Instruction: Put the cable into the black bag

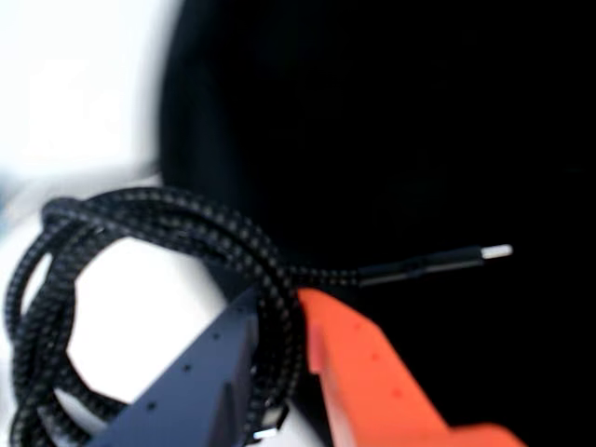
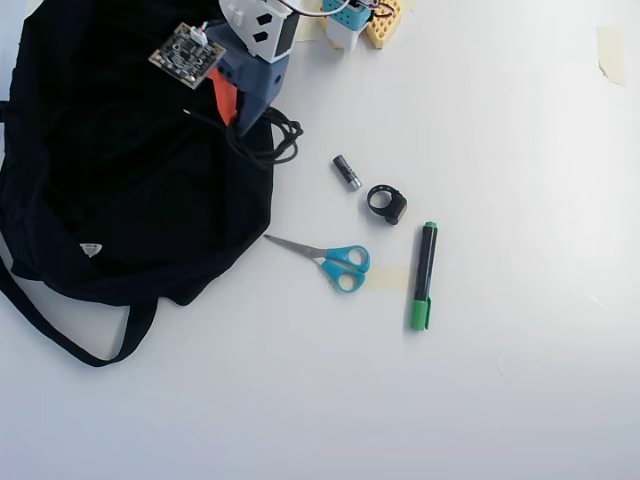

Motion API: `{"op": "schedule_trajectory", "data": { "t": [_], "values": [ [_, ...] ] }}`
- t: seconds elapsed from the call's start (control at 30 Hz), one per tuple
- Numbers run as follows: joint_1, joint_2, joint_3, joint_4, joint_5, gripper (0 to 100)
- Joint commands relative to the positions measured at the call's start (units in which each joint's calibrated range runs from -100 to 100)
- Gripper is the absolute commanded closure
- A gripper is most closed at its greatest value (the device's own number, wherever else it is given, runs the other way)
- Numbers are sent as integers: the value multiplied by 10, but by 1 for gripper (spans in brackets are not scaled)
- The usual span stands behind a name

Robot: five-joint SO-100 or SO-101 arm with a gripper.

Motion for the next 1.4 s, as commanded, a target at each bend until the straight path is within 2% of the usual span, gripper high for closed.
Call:
{"op": "schedule_trajectory", "data": {
  "t": [0.0, 0.13, 0.27, 0.4, 0.53, 0.63, 0.7, 0.73, 0.8, 0.83, 0.97, 1.07, 1.17, 1.2, 1.23, 1.27, 1.37],
  "values": [
    [37, -4, -47, -11, 1, 98],
    [95, -2, -46, -20, 0, 98],
    [185, 21, -44, -116, 1, 98],
    [222, 171, -53, -235, 1, 97],
    [261, 262, -53, -249, 1, 97],
    [276, 261, -54, -249, -10, 83],
    [276, 249, -57, -249, -32, 82],
    [277, 249, -64, -243, -38, 77],
    [255, 245, -66, -221, -37, 55],
    [232, 230, -68, -203, -37, 55],
    [125, 40, -60, -115, -38, 57],
    [49, -42, -60, -48, -42, 74],
    [-86, -48, -60, -37, -44, 96],
    [-117, -48, -60, -32, -59, 98],
    [-154, -58, -64, 25, -103, 98],
    [-187, -107, -60, 81, -125, 98],
    [-229, -187, -18, 140, -120, 98]
  ]
}}
